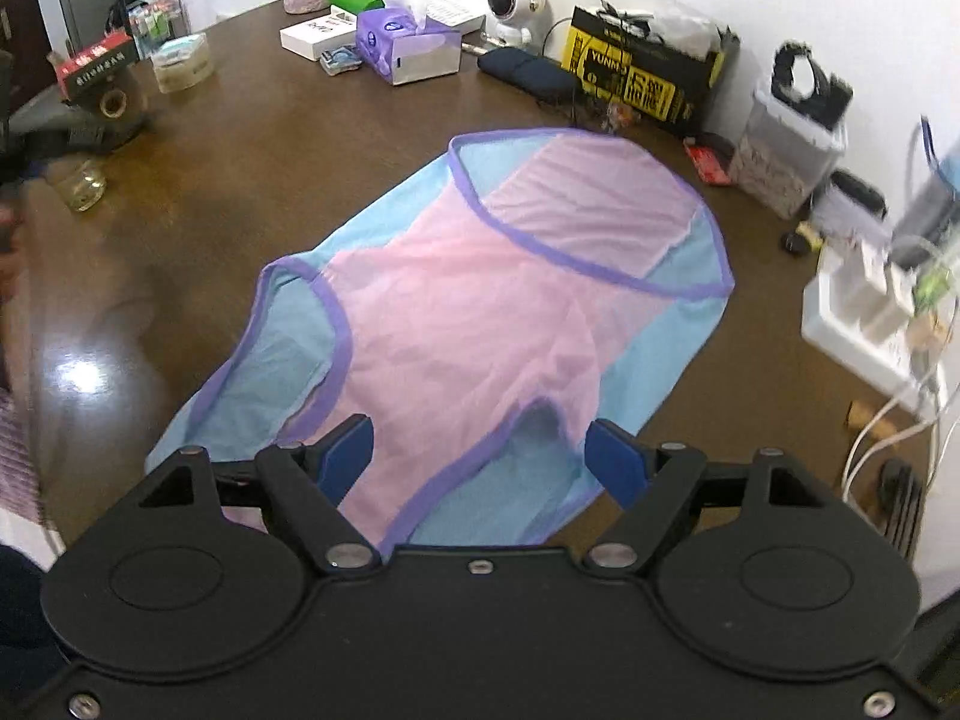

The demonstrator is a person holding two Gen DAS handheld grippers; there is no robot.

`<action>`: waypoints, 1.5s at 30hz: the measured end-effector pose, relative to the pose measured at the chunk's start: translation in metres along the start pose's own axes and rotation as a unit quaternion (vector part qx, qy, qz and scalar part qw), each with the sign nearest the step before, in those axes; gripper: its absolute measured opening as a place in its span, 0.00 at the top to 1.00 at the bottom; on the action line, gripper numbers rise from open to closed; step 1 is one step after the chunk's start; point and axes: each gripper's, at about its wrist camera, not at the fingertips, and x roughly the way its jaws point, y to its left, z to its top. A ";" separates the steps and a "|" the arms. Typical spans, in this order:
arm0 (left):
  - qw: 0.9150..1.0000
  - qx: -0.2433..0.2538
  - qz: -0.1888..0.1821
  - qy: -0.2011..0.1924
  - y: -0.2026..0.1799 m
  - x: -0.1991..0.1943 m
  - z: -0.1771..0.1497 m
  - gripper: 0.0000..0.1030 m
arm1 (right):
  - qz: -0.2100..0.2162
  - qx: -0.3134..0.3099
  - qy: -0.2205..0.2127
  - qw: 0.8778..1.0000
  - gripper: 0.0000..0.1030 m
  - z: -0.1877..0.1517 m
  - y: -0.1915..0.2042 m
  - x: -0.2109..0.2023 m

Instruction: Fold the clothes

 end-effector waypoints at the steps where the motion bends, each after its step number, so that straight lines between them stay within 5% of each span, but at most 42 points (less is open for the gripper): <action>1: 0.999 0.004 -0.042 0.005 0.004 -0.004 -0.007 0.23 | -0.003 -0.013 -0.004 1.000 0.20 0.005 0.002 0.002; 6: 0.979 0.009 -0.200 0.044 0.007 -0.030 -0.038 0.23 | -0.012 -0.059 -0.026 0.998 0.20 0.037 0.011 0.022; 11: 0.945 -0.019 -0.317 0.083 -0.005 -0.044 -0.066 0.23 | 0.021 -0.024 -0.035 0.999 0.21 0.073 0.012 0.062; 16: 0.894 -0.069 -0.422 0.135 -0.005 -0.044 -0.076 0.23 | 0.034 0.004 -0.019 0.999 0.28 0.119 0.012 0.120; 20: 0.884 -0.009 -0.447 0.137 -0.012 -0.058 -0.094 0.24 | 0.027 0.020 -0.006 0.999 0.33 0.152 0.010 0.163; 23: 0.875 0.001 -0.461 0.147 -0.017 -0.063 -0.103 0.42 | 0.027 0.022 0.001 0.999 0.40 0.171 0.013 0.187; 30: 0.862 0.026 -0.474 0.177 -0.035 -0.060 -0.112 0.43 | 0.021 0.012 0.009 1.000 0.48 0.192 0.027 0.222; 36: 0.850 0.020 -0.490 0.191 -0.040 -0.056 -0.120 0.65 | 0.023 0.016 0.019 0.999 0.57 0.195 0.031 0.241; 40: 0.855 0.018 -0.479 0.195 -0.039 -0.058 -0.119 0.85 | 0.027 0.021 0.017 0.999 0.67 0.195 0.032 0.241; 43: 0.862 0.018 -0.467 0.196 -0.041 -0.056 -0.118 0.93 | 0.021 0.015 0.013 1.000 0.95 0.195 0.033 0.240; 45: 0.871 0.020 -0.452 0.192 -0.039 -0.057 -0.116 0.94 | 0.017 0.017 0.010 1.000 0.95 0.195 0.031 0.238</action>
